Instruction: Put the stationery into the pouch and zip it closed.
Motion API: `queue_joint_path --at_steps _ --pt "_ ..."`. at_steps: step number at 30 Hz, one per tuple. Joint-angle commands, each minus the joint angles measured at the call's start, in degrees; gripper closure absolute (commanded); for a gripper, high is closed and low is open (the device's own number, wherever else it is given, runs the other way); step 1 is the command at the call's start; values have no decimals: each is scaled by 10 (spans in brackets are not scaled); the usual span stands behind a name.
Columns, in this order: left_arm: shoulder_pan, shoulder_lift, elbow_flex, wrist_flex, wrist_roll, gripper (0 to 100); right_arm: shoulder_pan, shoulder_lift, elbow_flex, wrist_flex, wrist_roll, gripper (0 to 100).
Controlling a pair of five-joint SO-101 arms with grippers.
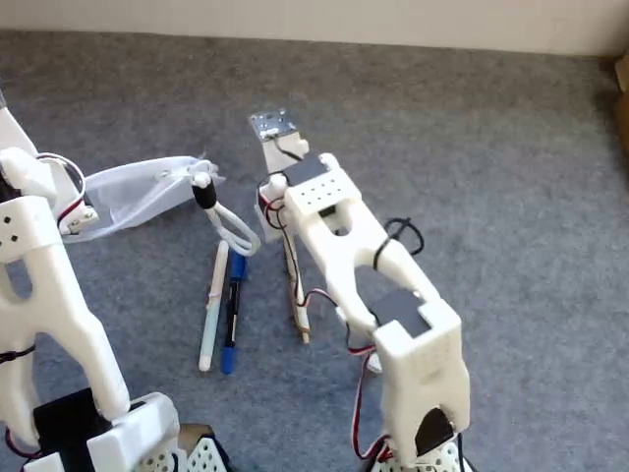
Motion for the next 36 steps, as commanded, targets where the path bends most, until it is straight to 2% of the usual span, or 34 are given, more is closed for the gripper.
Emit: queue_joint_path --at_steps 1,7,20,26,30,36 --pt "-18 7 1 6 3 993 -14 15 -56 -4 -4 807" --pt "-18 7 2 6 3 993 -19 59 -76 -4 -4 818" --pt "-17 7 2 6 1 993 6 65 -73 0 0 988" --pt "-17 7 2 6 0 993 3 63 -77 67 82 995" --pt "-17 7 2 6 0 993 6 58 -87 89 83 995" --pt "-17 7 2 6 0 993 4 0 -137 189 84 995"
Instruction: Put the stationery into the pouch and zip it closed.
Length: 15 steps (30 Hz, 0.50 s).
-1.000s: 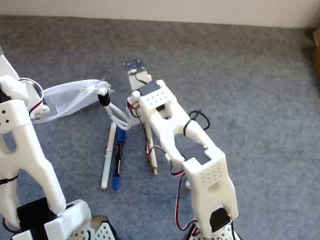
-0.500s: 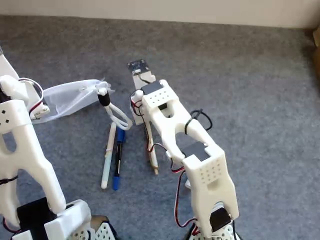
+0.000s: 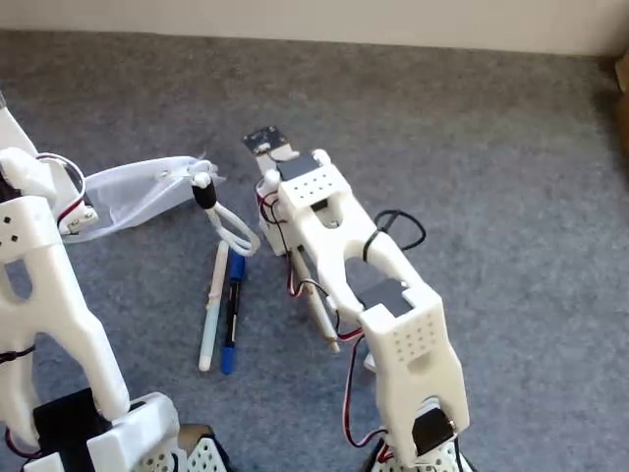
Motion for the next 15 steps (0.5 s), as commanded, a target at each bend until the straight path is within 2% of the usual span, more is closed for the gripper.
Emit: queue_joint_path --at_steps 1,15 --pt "-17 7 2 6 0 993 0 -77 -52 63 11 995" --pt "-17 7 2 6 0 993 0 -238 -56 192 11 995"
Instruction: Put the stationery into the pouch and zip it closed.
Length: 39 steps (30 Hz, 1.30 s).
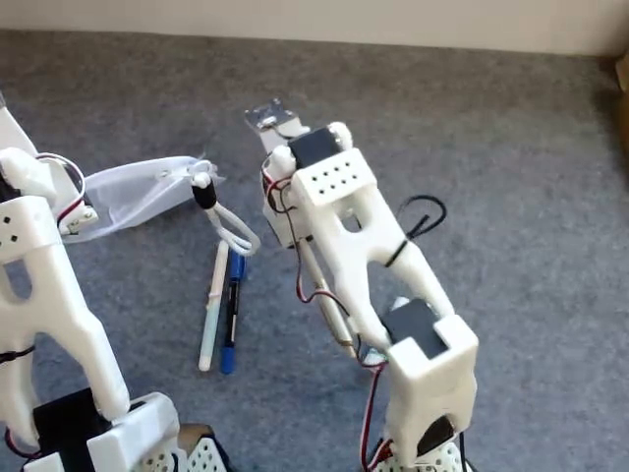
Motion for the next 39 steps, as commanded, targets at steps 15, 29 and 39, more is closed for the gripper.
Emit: queue_joint_path --at_steps 15,29,39 --pt "-16 7 9 6 2 993 0 -214 -31 23 3 995" --pt "2 7 11 6 2 993 -87 -365 -26 -28 3 995" --pt "12 7 11 6 2 993 -87 -401 -25 -118 2 995"
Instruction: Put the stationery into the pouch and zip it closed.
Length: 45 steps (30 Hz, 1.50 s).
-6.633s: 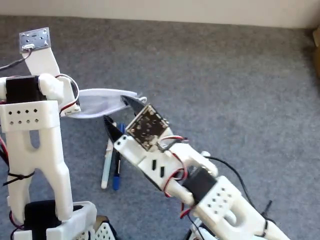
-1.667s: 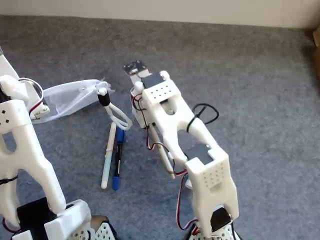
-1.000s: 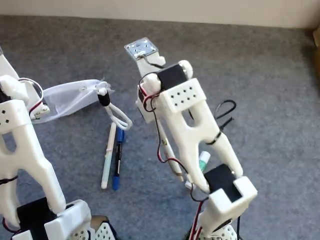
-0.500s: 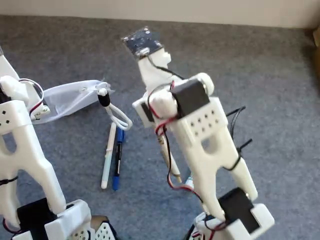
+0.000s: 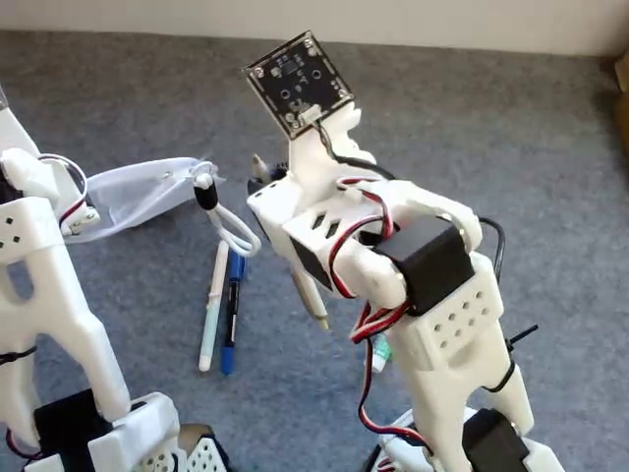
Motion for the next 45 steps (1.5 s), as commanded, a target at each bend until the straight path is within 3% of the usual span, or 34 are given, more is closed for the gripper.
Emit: queue_joint_path --at_steps 1,27,33,45 --pt "7 8 6 6 3 993 -6 -22 -25 -32 2 995" --pt "6 8 7 6 3 993 -8 -95 -25 -77 1 995" --pt "5 8 7 6 3 993 -31 -95 -25 -16 -47 995" --pt "5 8 18 5 2 993 -32 -96 -26 51 -46 995"
